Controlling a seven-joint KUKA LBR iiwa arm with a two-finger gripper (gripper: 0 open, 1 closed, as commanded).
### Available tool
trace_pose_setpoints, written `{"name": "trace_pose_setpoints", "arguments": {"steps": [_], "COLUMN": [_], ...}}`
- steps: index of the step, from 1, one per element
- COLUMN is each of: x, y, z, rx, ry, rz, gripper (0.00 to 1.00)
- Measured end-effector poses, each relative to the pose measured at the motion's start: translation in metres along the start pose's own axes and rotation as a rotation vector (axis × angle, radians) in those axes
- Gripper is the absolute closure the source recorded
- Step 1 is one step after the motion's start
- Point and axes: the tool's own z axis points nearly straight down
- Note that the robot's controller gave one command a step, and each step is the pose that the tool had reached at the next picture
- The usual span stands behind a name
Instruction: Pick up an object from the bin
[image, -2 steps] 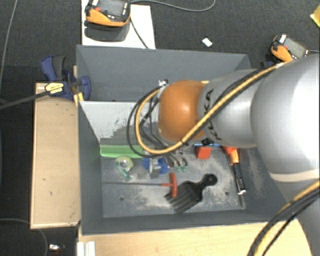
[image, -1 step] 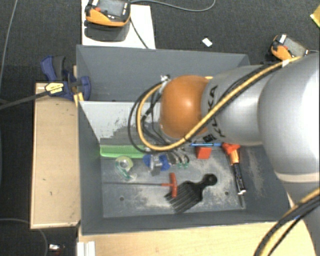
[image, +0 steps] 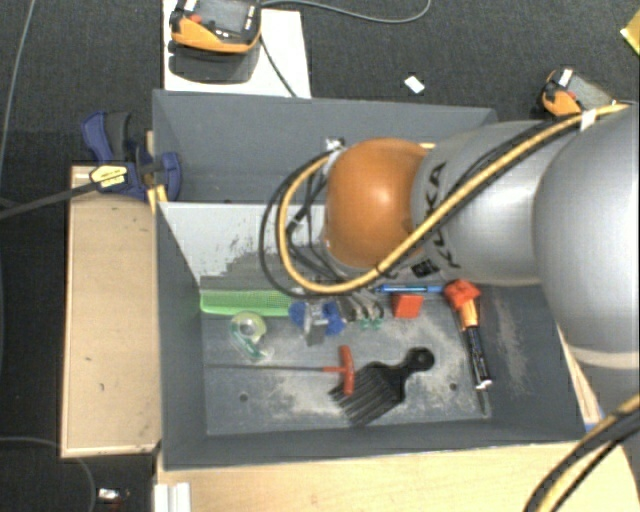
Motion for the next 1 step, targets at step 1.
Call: {"name": "trace_pose_setpoints", "arguments": {"steps": [1], "x": [0.0], "y": [0.0001], "z": [-0.0419], "rx": [0.0], "ry": [0.003], "rz": [0.002], "gripper": [1.0]}}
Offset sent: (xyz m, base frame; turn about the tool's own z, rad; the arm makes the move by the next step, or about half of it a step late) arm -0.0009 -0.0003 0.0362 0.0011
